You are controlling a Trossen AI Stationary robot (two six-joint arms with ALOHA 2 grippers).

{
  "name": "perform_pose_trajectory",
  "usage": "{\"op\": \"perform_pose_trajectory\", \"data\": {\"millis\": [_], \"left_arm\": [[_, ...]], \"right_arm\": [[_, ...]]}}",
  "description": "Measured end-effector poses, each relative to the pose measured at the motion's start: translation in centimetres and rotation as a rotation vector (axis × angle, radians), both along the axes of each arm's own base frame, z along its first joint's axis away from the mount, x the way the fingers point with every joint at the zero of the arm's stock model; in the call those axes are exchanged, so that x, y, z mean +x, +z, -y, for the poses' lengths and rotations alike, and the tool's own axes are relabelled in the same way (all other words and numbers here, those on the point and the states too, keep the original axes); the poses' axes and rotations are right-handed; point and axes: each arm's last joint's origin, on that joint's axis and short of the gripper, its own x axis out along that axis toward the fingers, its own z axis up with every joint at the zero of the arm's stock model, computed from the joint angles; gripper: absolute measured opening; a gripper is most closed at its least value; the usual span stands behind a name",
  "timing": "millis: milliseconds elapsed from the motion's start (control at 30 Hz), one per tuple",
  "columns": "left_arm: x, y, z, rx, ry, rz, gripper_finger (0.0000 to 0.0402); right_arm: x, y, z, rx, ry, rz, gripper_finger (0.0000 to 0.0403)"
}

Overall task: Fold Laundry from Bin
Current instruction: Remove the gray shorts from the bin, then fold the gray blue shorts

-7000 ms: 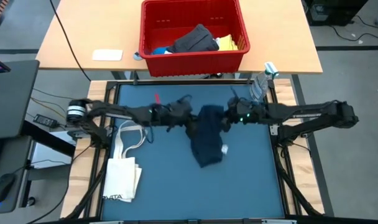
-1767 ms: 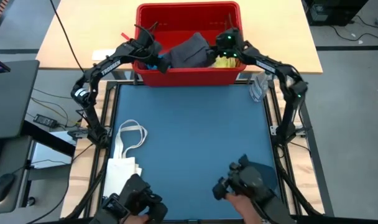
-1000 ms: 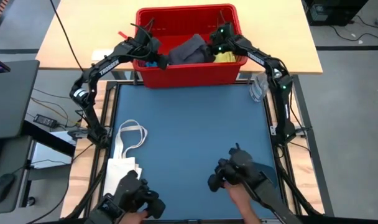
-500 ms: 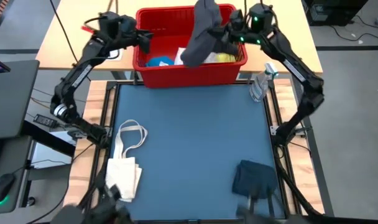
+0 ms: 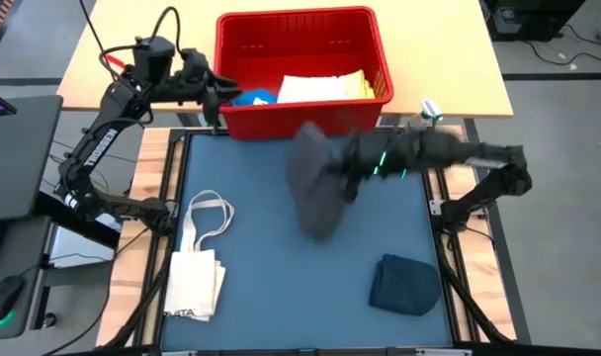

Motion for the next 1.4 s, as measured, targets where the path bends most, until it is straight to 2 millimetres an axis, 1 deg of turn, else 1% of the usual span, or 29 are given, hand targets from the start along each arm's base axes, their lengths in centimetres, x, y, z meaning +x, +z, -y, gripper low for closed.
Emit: {"op": "perform_pose_trajectory", "data": {"millis": [67, 133, 233, 300, 367, 433, 500, 600, 667, 767, 867, 1000, 1067, 1133, 1200, 1267, 1333, 1400], "left_arm": [[0.6, -0.2, 0.7, -0.030, -0.034, -0.010, 0.0144], [1.2, -0.5, 1.5, -0.072, -0.071, -0.027, 0.0144], [2.0, -1.0, 2.9, -0.125, -0.137, -0.075, 0.0144], [2.5, -1.5, 3.9, -0.170, -0.168, -0.120, 0.0144], [3.2, -2.0, 5.0, -0.196, -0.174, -0.159, 0.0144], [4.1, -2.8, 6.0, -0.241, -0.162, -0.190, 0.0144], [5.1, -3.8, 6.9, -0.311, -0.132, -0.205, 0.0144], [6.8, -5.4, 8.6, -0.401, -0.131, -0.195, 0.0144], [8.3, -6.9, 9.7, -0.461, -0.130, -0.173, 0.0144], [10.2, -10.3, 11.4, -0.561, -0.119, -0.201, 0.0144], [11.4, -13.4, 13.1, -0.650, -0.099, -0.226, 0.0144], [12.2, -17.1, 15.4, -0.731, -0.075, -0.279, 0.0144], [12.3, -18.2, 16.6, -0.750, -0.069, -0.262, 0.0144], [12.6, -18.9, 17.6, -0.758, -0.066, -0.218, 0.0144], [12.5, -19.7, 18.4, -0.760, -0.045, -0.199, 0.0144], [12.9, -20.2, 19.1, -0.759, -0.030, -0.144, 0.0144], [13.0, -20.7, 19.6, -0.741, -0.007, -0.135, 0.0144], [13.4, -21.1, 20.1, -0.728, -0.005, -0.126, 0.0144]], "right_arm": [[0.6, -3.2, -2.6, 0.026, -0.027, -0.046, 0.0018], [1.3, -6.6, -4.9, 0.067, -0.047, -0.050, 0.0018], [1.8, -12.0, -7.4, 0.146, -0.063, -0.049, 0.0018], [1.4, -15.1, -8.3, 0.216, -0.086, -0.061, 0.0023], [0.6, -17.5, -8.8, 0.305, -0.108, -0.081, 0.0044], [-0.3, -19.5, -9.2, 0.408, -0.127, -0.139, 0.0071], [-1.1, -21.0, -9.5, 0.520, -0.127, -0.209, 0.0100], [-1.8, -21.8, -10.6, 0.644, -0.063, -0.273, 0.0140], [-2.2, -21.9, -11.4, 0.689, -0.041, -0.306, 0.0163], [-2.7, -21.0, -11.9, 0.746, -0.037, -0.295, 0.0187], [-3.3, -19.4, -11.3, 0.816, -0.064, -0.245, 0.0198], [-4.5, -16.6, -9.6, 0.815, -0.086, -0.112, 0.0200], [-5.2, -15.7, -8.4, 0.770, -0.124, -0.059, 0.0200], [-6.1, -15.2, -6.9, 0.698, -0.188, -0.052, 0.0200], [-7.1, -15.4, -5.4, 0.625, -0.274, -0.093, 0.0200], [-7.6, -16.2, -4.1, 0.573, -0.336, -0.152, 0.0200], [-7.4, -17.4, -3.1, 0.591, -0.339, -0.175, 0.0200], [-6.7, -18.7, -2.6, 0.661, -0.274, -0.146, 0.0201]]}}
